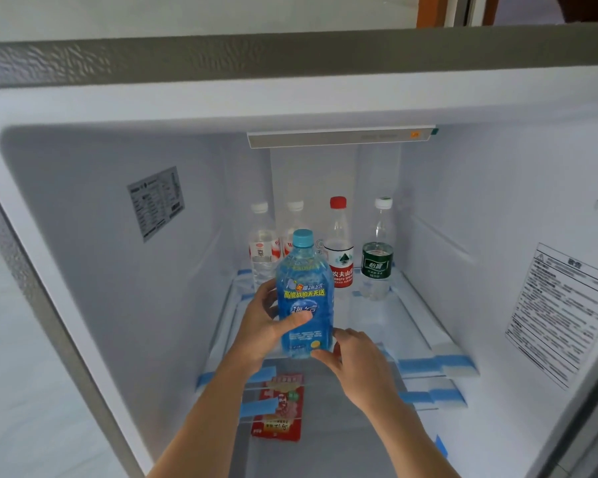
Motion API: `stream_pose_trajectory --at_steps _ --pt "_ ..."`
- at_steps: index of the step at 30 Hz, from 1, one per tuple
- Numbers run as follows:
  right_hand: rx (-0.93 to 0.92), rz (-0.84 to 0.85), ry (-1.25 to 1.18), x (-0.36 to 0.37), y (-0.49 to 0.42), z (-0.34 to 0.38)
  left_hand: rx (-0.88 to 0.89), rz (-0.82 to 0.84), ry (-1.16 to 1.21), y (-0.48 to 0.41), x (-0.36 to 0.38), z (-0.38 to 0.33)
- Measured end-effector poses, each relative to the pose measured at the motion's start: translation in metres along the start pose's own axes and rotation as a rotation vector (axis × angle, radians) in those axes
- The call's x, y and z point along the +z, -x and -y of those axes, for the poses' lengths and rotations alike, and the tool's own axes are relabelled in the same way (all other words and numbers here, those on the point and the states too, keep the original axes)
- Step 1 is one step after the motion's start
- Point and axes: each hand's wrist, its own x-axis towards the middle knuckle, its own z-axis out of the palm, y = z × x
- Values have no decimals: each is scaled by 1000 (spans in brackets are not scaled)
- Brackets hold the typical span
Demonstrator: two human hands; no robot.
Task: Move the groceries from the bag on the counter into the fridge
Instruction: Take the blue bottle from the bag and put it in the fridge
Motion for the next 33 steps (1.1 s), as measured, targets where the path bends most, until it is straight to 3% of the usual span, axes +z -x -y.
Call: stream_pose_trajectory --at_steps 8,14,24,28,33 --pt "51 8 -2 3 -20 -1 68 -124 -384 -12 -2 1" --pt "128 -6 1 9 -37 3 55 -212 -455 -20 0 1" --pt "209 53 65 3 -49 8 77 -133 -510 -30 -1 4" --pt "199 97 90 -7 -43 10 104 -137 -770 -17 -3 5" --pt "53 23 335 -25 -19 16 197 -78 -1053 21 -9 7"
